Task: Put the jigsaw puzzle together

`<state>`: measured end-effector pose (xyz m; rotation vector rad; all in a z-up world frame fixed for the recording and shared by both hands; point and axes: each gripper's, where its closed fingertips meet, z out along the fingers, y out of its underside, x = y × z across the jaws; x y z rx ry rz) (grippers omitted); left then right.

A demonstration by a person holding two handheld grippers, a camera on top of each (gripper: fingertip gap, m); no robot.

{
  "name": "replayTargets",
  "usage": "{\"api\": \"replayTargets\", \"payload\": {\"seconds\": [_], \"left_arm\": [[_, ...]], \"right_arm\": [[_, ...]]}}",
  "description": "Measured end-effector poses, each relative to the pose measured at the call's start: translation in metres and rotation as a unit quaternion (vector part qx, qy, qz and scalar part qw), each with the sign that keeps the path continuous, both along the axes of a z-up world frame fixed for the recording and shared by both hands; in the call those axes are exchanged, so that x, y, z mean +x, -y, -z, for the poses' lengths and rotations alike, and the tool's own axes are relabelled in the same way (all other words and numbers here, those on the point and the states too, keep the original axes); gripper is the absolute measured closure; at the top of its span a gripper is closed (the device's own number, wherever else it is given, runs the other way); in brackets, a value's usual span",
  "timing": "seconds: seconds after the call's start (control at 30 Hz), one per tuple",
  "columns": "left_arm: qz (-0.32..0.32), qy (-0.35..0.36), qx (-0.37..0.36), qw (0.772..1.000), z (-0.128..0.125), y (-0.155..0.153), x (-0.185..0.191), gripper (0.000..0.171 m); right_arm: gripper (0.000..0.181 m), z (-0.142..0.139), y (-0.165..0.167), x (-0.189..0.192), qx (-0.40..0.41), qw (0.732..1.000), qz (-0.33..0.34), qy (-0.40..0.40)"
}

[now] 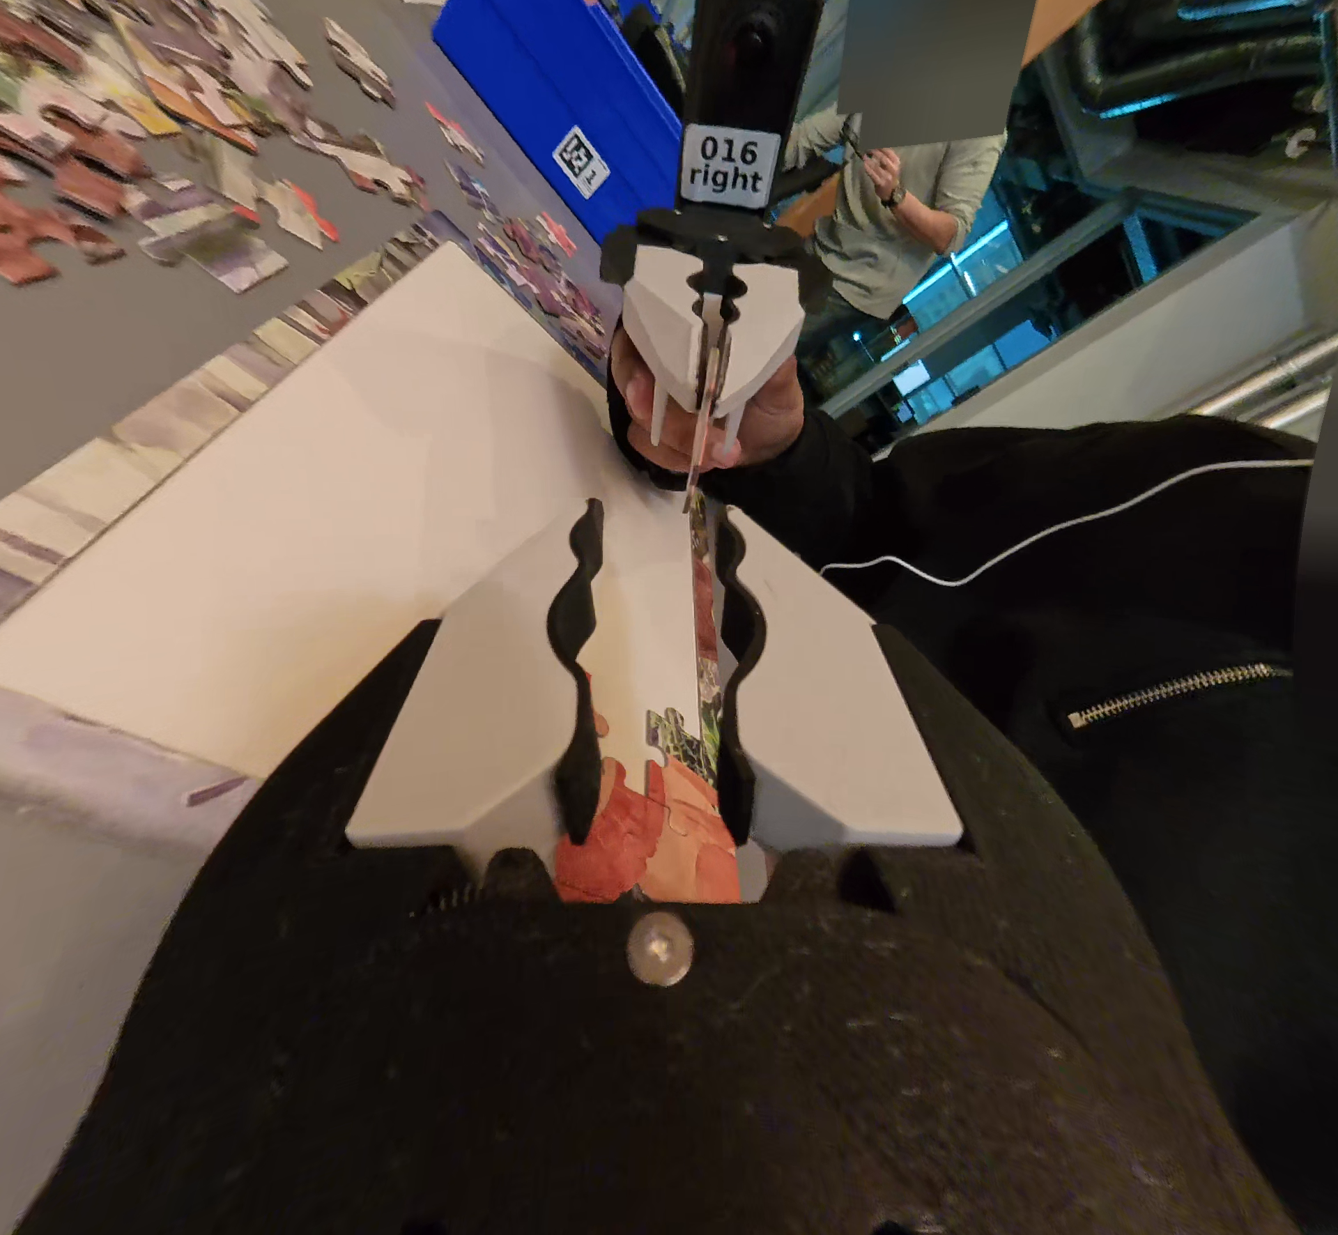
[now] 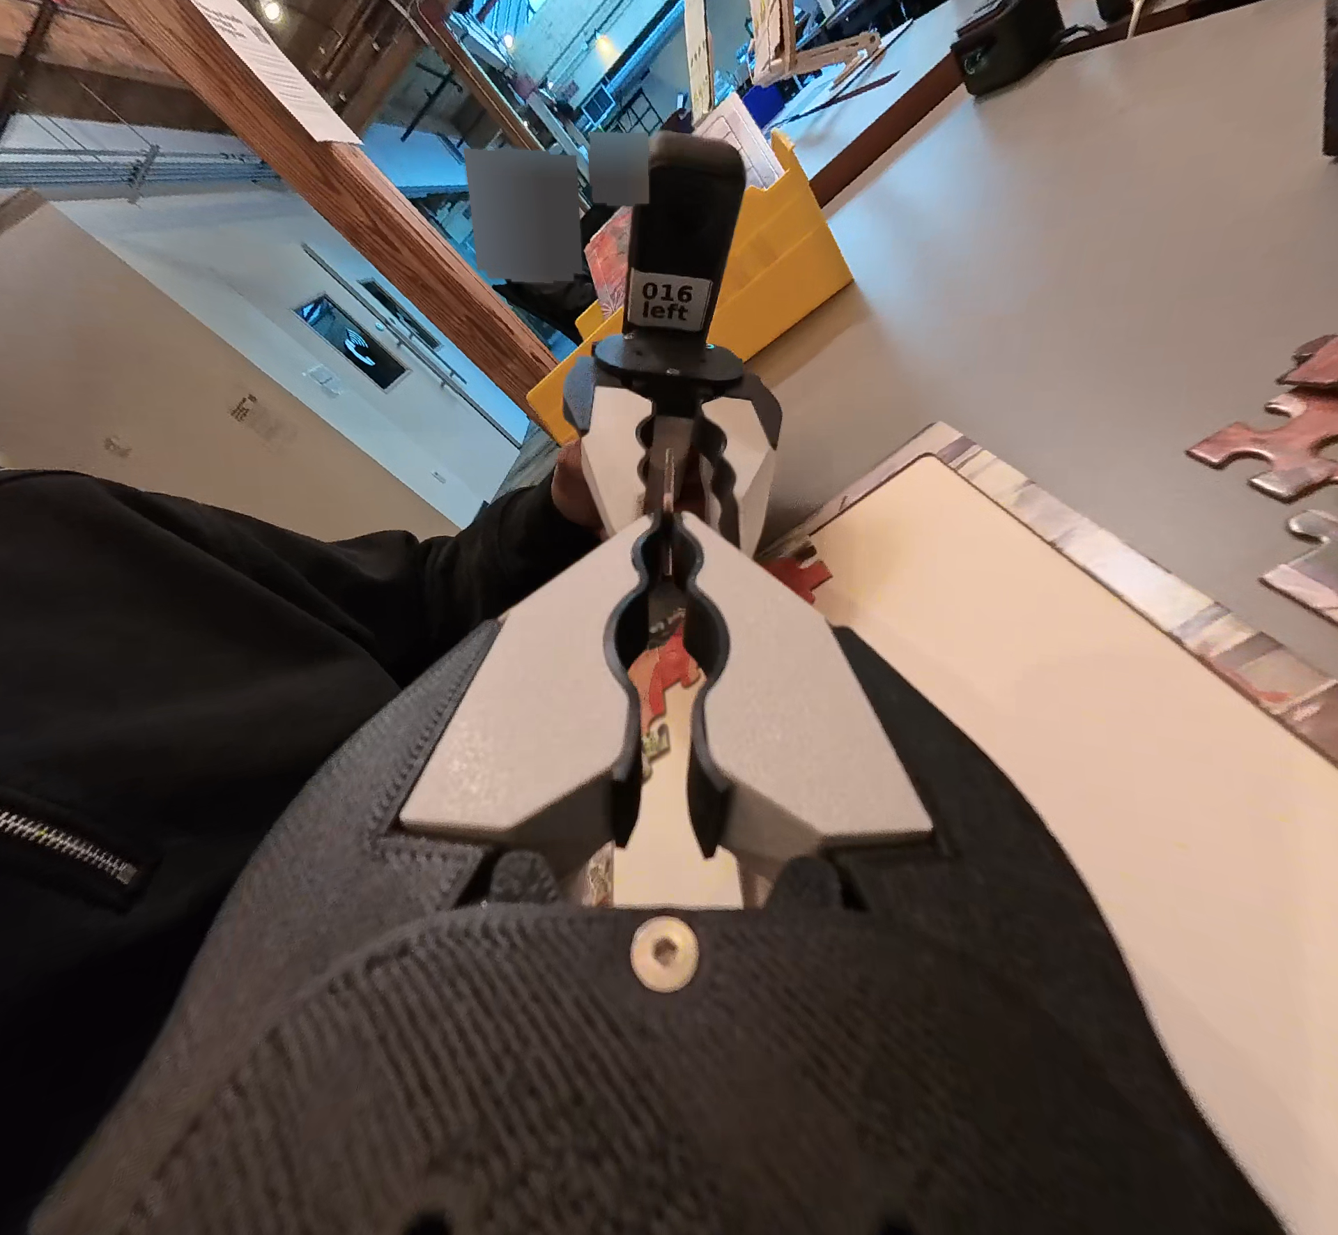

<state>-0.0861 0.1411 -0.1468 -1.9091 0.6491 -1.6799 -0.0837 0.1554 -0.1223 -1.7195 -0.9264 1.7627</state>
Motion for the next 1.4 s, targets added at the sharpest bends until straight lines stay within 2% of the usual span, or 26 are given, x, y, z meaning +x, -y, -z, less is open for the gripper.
{"api": "replayTargets", "payload": {"seconds": [0.13, 0.23, 0.43, 0.8, 1.03, 1.1, 1.2, 1.3, 1.4], "left_arm": [[-0.005, -0.003, 0.024, 1.0, -0.004, 0.0, 0.001, 0.158], [-0.017, 0.024, 0.026, 0.999, -0.014, -0.003, -0.005, 0.171], [-0.038, 0.045, 0.025, 0.998, -0.021, -0.01, -0.013, 0.171], [-0.019, 0.044, 0.009, 0.999, -0.017, -0.005, -0.008, 0.171], [-0.013, 0.058, -0.006, 0.998, -0.018, -0.005, -0.008, 0.154], [-0.012, 0.052, -0.006, 0.999, -0.015, -0.004, -0.007, 0.157], [-0.015, 0.044, 0.003, 0.999, -0.014, -0.005, -0.006, 0.17], [-0.018, 0.044, 0.005, 0.999, -0.016, -0.005, -0.008, 0.171], [-0.025, 0.041, 0.008, 0.999, -0.016, -0.007, -0.01, 0.171]], "right_arm": [[0.181, 0.002, 0.002, -0.003, -0.008, 1.0, -0.003, -0.001], [0.181, 0.004, 0.003, -0.004, -0.009, 1.0, -0.003, 0.001], [0.181, 0.01, 0.012, -0.008, -0.007, 0.999, -0.026, 0.016], [0.181, 0.028, 0.03, -0.011, -0.021, 0.994, -0.075, 0.082], [0.181, 0.019, 0.018, -0.007, -0.047, 0.996, -0.049, 0.051], [0.181, 0.017, 0.016, -0.006, -0.049, 0.997, -0.046, 0.046], [0.181, 0.019, 0.02, -0.008, -0.042, 0.997, -0.051, 0.052], [0.181, 0.023, 0.023, -0.01, -0.023, 0.996, -0.053, 0.064], [0.166, 0.024, 0.022, -0.008, 0.007, 0.996, -0.054, 0.077]]}}
